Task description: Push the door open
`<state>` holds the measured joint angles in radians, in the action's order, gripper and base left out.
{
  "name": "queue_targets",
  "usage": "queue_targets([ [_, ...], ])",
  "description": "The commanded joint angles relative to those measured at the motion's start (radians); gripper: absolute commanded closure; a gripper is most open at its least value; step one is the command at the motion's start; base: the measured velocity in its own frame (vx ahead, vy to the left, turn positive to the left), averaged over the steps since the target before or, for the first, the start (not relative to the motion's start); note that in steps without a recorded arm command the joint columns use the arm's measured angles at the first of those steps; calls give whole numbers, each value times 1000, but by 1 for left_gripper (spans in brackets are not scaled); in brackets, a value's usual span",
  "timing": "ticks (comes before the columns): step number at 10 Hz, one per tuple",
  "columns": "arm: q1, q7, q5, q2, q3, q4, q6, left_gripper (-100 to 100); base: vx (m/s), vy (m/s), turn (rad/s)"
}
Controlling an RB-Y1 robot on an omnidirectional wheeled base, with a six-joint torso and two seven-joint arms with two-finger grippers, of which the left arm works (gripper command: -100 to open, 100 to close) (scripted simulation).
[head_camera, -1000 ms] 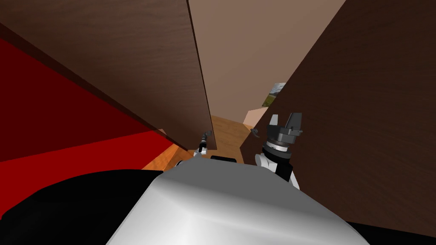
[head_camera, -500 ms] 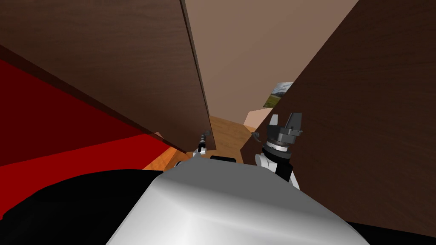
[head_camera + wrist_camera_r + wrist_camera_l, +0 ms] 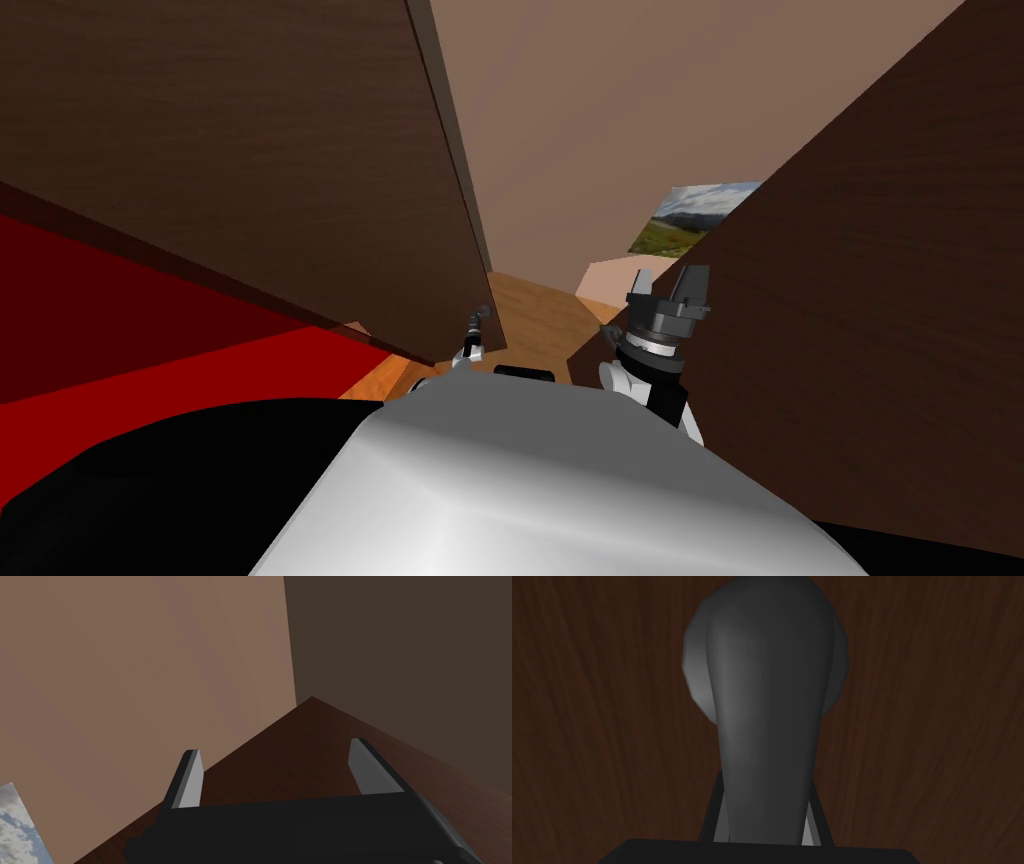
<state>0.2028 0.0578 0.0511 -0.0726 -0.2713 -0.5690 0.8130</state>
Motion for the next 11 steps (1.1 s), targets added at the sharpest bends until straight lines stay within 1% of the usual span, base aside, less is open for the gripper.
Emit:
queue_targets([
  [1, 3, 22, 16, -10, -30, -2, 7, 100, 123, 10, 82],
  [3, 4, 43, 28, -6, -54, -4, 9, 100, 215, -26, 89],
  [4, 4, 43, 28, -6, -54, -4, 9, 100, 137, -18, 23],
  [5, 4, 43, 28, -6, -54, 24, 9, 100, 67, -3, -4],
  [7, 4, 43, 28, -6, -54, -4, 9, 100, 1, 3, -4],
  [8, 6, 65, 41, 2, -77, -6, 12, 100, 130, -8, 84],
  [10, 7, 71, 44, 5, -83, -7, 13, 100, 155, -29, 59],
  [11, 8, 92, 57, 17, -106, -9, 15, 100, 175, -33, 73],
])
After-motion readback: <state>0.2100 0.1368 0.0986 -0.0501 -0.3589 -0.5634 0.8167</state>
